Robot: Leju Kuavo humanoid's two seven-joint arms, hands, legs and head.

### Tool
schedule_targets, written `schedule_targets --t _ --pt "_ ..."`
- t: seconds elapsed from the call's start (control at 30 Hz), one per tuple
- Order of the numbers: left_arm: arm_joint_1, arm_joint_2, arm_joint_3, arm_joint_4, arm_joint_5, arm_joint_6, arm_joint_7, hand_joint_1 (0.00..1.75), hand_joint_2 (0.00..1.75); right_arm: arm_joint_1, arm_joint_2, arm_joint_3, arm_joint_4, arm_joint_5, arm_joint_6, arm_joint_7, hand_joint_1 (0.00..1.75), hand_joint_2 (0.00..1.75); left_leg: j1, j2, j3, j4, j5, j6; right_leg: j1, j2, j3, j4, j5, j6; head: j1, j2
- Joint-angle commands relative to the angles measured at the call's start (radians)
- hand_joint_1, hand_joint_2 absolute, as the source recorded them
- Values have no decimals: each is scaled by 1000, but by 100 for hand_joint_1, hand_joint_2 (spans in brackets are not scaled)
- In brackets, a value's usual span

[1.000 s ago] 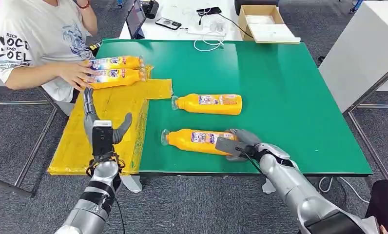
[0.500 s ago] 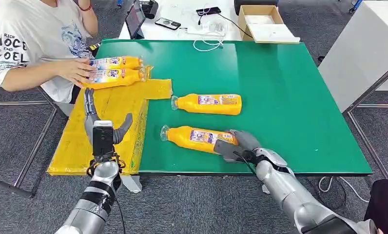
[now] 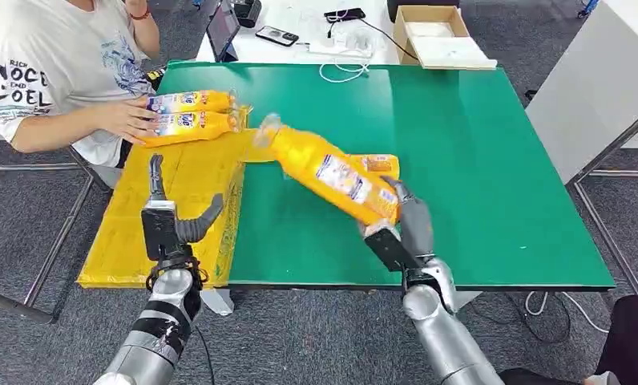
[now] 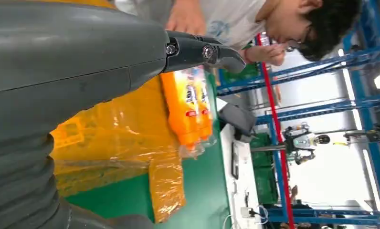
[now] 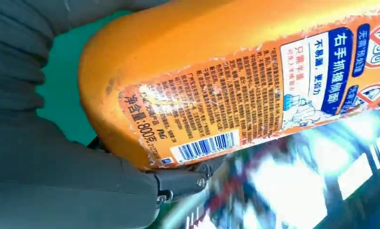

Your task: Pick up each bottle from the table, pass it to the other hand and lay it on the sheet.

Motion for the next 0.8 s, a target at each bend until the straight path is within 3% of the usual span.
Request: schedule_targets --t 0.03,0.6,0.63,0.8 --pt "-31 -26 72 102 11 -19 4 0 175 64 79 -172 -206 -43 -49 -42 175 175 -1 -1 7 1 -3 1 0 -3 8 0 -4 -3 0 0" --pt "-26 -31 126 111 47 -41 4 0 175 58 91 -190 -165 -68 -54 -58 175 175 0 3 6 0 -3 1 0 1 6 -1 -2 -2 0 0" --pt "-29 -33 137 126 65 -76 4 0 175 61 93 -192 -159 -68 -53 -58 175 175 0 2 3 -1 -1 1 0 0 3 -1 0 -1 0 0" --pt "19 -65 68 46 273 -561 172 0 175 108 81 -146 -136 -18 4 -106 175 175 0 1 7 -1 -3 1 1 -1 7 -2 -2 -2 0 0"
